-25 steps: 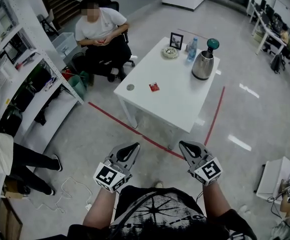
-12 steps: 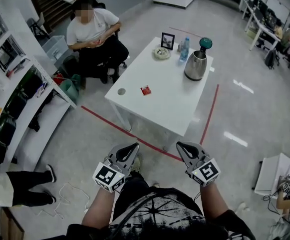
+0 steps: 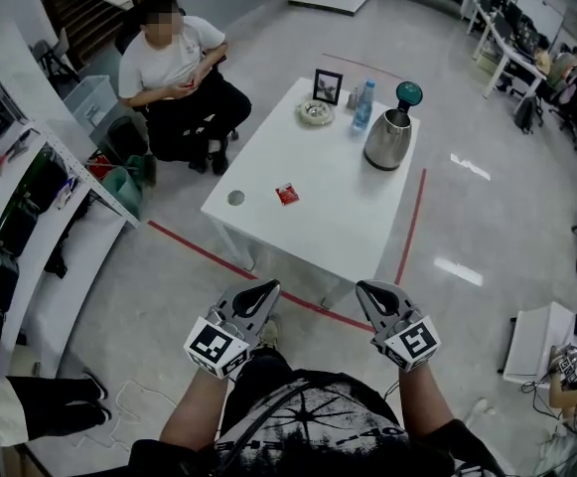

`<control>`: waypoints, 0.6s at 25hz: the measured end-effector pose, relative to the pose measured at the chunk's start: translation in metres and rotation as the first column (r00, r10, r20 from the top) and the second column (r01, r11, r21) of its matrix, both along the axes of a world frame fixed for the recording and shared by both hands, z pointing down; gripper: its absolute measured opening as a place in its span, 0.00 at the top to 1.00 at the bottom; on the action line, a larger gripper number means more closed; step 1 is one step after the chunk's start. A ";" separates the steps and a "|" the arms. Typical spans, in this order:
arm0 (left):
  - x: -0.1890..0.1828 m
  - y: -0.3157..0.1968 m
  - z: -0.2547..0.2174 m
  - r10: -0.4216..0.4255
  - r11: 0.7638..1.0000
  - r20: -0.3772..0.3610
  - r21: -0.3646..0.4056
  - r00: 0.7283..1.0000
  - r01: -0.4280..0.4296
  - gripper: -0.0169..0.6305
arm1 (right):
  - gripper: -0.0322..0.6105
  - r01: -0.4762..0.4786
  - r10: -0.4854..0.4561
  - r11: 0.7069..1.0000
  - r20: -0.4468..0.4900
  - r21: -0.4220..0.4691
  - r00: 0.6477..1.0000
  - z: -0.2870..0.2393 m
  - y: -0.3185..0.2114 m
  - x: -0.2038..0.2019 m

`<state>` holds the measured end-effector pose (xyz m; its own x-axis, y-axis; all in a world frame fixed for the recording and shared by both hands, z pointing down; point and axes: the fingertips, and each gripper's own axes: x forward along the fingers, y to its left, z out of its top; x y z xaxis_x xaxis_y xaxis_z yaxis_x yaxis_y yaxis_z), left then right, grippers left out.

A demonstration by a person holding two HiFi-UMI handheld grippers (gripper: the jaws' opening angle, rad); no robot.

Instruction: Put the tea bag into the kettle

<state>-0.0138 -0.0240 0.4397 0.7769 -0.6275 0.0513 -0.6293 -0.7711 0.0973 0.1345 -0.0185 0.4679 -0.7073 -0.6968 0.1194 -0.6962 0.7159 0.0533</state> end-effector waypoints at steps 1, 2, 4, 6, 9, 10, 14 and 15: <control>-0.002 -0.007 0.001 0.012 1.000 0.008 0.003 1.000 -0.012 0.96 | 0.95 -0.010 0.010 1.000 -0.001 -0.005 1.000 0.001 -0.008 -0.004; -0.006 -0.015 0.001 0.022 1.000 0.013 0.003 1.000 -0.023 0.96 | 0.95 -0.019 0.019 1.000 0.001 -0.007 1.000 0.001 -0.016 -0.008; -0.014 -0.033 -0.001 0.040 0.999 0.017 0.002 0.999 -0.040 0.96 | 0.95 -0.036 0.036 0.999 0.008 -0.014 0.999 0.002 -0.034 -0.018; -0.023 -0.052 -0.002 0.057 0.998 0.018 0.002 0.998 -0.057 0.96 | 0.95 -0.049 0.049 0.999 0.012 -0.019 0.999 0.005 -0.051 -0.029; -0.037 -0.082 -0.003 0.081 0.997 0.022 0.003 0.996 -0.082 0.96 | 0.95 -0.046 0.046 0.999 -0.008 0.005 0.999 -0.006 -0.079 -0.052; -0.041 -0.091 -0.003 0.090 0.996 0.022 0.005 0.996 -0.090 0.96 | 0.95 -0.048 0.048 0.999 -0.012 0.011 0.999 -0.009 -0.088 -0.059; -0.056 -0.123 -0.003 0.127 0.992 0.017 0.010 0.992 -0.127 0.96 | 0.95 -0.087 0.087 0.996 -0.014 0.013 0.996 -0.006 -0.121 -0.077; -0.059 -0.131 0.000 0.136 0.991 0.021 0.009 0.990 -0.136 0.96 | 0.95 -0.092 0.092 0.996 -0.021 0.014 0.996 -0.005 -0.128 -0.083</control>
<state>-0.0724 -0.1550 0.4400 0.8541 -0.5165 0.0620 -0.5200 -0.8506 0.0774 0.0520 -0.1460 0.4632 -0.6376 -0.7603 0.1241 -0.7576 0.6480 0.0780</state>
